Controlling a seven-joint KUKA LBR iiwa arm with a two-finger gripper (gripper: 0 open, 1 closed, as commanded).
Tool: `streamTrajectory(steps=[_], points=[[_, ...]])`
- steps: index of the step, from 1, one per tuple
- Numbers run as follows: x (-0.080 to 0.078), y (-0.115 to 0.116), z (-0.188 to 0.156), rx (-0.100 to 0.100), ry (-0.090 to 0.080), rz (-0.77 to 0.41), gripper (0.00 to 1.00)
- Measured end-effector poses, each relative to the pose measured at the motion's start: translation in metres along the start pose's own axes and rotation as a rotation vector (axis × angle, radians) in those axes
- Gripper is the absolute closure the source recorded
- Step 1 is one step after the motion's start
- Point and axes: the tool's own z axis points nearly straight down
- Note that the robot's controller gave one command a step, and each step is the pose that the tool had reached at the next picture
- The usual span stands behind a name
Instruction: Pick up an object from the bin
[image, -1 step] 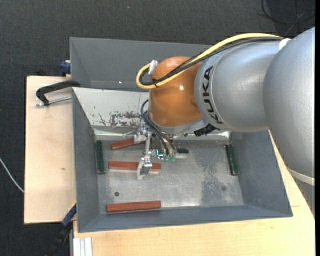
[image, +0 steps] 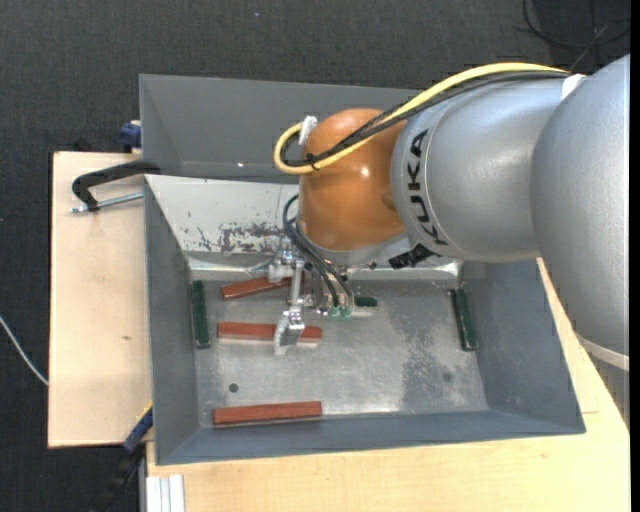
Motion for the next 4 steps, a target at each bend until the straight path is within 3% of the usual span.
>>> streamTrajectory(steps=[1, 2, 3, 4], points=[[0.000, 0.000, 0.000, 0.000, 0.000, -0.001, 0.00], [0.019, 0.009, -0.015, 0.002, 0.004, -0.161, 0.00], [-0.039, 0.008, 0.066, -0.002, 0.006, -0.367, 1.00], [-0.041, 0.009, 0.066, -0.004, -0.006, -0.366, 1.00]])
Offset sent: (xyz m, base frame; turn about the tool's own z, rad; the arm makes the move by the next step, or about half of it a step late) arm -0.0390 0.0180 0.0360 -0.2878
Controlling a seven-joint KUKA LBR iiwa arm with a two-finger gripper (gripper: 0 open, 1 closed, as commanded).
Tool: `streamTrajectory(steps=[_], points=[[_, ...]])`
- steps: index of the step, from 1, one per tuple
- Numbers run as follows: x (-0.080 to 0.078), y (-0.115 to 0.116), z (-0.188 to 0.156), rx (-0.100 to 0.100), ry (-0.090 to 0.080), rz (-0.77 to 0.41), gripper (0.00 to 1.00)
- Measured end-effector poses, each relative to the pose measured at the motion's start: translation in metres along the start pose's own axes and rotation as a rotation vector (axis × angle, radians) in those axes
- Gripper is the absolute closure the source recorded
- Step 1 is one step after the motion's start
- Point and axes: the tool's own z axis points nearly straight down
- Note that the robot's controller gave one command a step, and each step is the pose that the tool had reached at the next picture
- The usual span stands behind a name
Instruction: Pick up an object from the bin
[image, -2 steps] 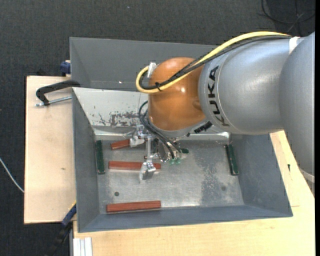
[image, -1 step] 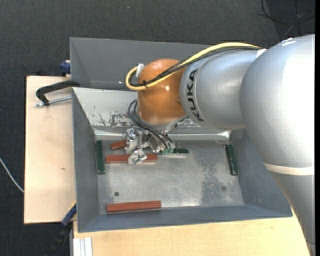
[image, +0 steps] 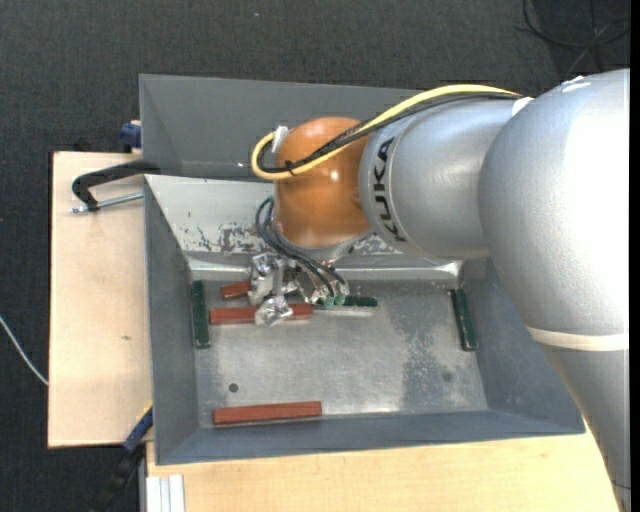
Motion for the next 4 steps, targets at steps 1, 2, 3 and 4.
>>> streamTrajectory(steps=[1, 2, 3, 4], points=[[0.0052, 0.0013, -0.0026, 0.001, -0.011, 0.001, 1.00], [0.0051, 0.0013, -0.0026, 0.001, -0.011, 0.001, 1.00], [0.0051, 0.0013, -0.0026, 0.001, -0.011, 0.001, 1.00], [0.0051, 0.0012, -0.0026, 0.001, -0.011, 0.001, 1.00]])
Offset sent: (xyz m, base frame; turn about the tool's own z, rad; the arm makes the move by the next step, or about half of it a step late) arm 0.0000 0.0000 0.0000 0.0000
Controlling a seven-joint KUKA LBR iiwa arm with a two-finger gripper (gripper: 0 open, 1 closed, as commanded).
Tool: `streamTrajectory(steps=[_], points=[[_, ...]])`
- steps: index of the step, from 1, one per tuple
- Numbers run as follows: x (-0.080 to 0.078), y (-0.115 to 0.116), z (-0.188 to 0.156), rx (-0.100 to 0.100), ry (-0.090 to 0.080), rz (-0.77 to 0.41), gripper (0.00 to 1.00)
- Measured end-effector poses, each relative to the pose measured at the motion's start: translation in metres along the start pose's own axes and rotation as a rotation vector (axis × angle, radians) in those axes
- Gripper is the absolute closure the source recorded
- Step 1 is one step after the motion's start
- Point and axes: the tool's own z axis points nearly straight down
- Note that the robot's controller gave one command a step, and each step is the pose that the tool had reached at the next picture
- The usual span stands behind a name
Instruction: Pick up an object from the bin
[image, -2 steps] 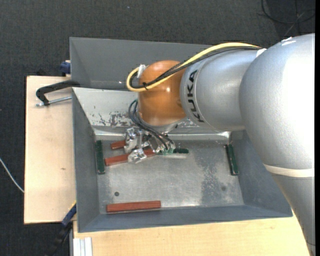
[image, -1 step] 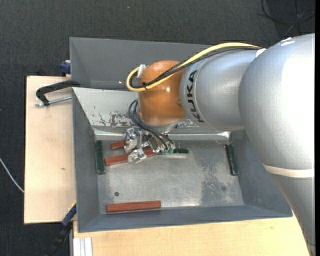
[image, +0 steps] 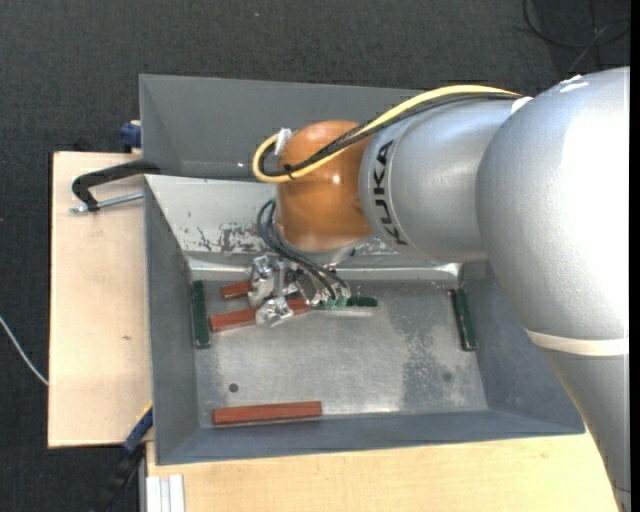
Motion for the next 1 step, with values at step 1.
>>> streamTrajectory(steps=[1], points=[[0.0000, 0.0000, 0.0000, 0.000, 0.000, 0.000, 1.00]])
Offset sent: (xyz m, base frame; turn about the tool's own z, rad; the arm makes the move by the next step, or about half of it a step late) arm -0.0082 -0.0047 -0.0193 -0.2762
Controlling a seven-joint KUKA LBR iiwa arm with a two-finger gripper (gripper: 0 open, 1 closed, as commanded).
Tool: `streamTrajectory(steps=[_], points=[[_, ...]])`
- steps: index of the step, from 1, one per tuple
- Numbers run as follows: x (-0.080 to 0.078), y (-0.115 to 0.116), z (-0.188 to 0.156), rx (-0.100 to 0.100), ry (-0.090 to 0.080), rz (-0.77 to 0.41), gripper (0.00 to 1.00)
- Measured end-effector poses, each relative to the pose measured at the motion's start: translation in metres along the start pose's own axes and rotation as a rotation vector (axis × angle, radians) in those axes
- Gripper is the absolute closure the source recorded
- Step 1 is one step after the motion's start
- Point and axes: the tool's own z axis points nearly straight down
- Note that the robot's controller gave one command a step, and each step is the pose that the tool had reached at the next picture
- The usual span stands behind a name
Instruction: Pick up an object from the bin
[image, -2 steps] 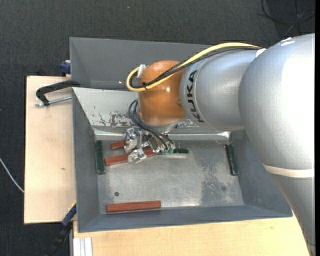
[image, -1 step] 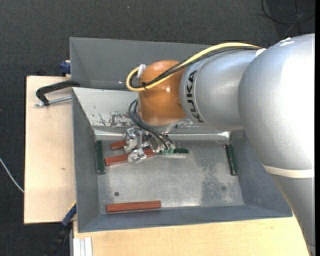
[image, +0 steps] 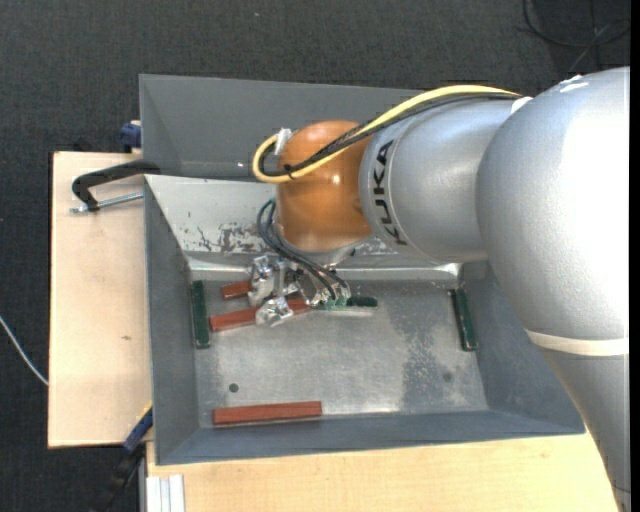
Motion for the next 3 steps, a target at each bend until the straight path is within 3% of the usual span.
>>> streamTrajectory(steps=[1, 3], points=[[-0.0012, 0.0002, 0.0005, 0.002, -0.005, -0.110, 1.00], [0.0006, -0.0001, 0.0000, 0.000, 0.003, -0.143, 1.00]])
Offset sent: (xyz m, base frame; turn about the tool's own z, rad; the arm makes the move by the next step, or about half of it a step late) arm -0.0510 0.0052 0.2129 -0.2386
